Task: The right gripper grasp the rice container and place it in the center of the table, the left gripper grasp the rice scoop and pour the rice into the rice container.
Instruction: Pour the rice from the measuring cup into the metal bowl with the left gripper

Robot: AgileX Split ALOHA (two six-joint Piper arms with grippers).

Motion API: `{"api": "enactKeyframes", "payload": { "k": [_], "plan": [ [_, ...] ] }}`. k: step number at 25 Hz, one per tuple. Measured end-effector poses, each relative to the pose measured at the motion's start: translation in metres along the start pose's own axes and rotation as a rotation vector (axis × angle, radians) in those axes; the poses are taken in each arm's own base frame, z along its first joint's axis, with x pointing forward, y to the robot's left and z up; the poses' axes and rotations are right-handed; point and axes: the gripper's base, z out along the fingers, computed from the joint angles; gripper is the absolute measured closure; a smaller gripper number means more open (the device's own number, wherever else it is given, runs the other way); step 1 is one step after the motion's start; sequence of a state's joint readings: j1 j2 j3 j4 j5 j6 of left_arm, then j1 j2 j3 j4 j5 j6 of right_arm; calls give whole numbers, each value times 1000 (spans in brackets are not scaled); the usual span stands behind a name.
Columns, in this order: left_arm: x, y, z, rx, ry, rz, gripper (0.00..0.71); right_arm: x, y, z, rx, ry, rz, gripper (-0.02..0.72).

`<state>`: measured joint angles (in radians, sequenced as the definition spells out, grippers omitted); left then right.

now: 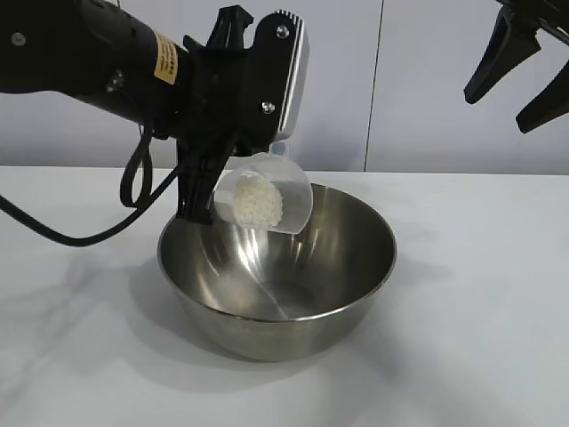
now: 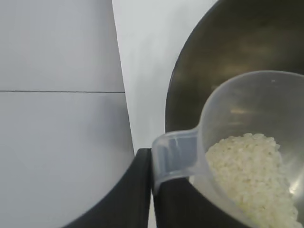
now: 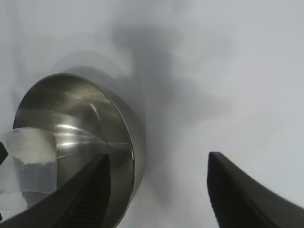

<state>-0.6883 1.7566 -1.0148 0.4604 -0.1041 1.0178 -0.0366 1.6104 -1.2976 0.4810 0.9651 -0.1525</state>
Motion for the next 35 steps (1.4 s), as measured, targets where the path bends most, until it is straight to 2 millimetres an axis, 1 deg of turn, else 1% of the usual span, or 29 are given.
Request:
{"api": "enactKeyframes", "payload": {
  "k": [8, 13, 16, 23, 28, 32, 34, 35],
  "plan": [
    [0, 0, 0, 0, 0, 273, 707, 0, 0, 0, 1, -3, -1, 291],
    [0, 0, 0, 0, 0, 482, 707, -1, 0, 0, 1, -7, -1, 291],
    [0, 1, 0, -5, -1, 542, 707, -1, 0, 0, 1, -7, -1, 291],
    [-2, 4, 0, -51, -13, 609, 707, -1, 0, 0, 0, -7, 0, 291],
    [-5, 11, -1, -131, -13, 646, 707, -1, 0, 0, -1, -7, 1, 291],
    [-3, 18, -2, -206, 42, 656, 707, -1, 0, 0, -1, -7, 1, 291],
    [-1, 19, -3, -257, 91, 619, 707, -1, 0, 0, -1, -7, 1, 291],
    [0, 19, -5, -290, 131, 572, 707, -1, 0, 0, -1, -7, 1, 291]
  ]
}}
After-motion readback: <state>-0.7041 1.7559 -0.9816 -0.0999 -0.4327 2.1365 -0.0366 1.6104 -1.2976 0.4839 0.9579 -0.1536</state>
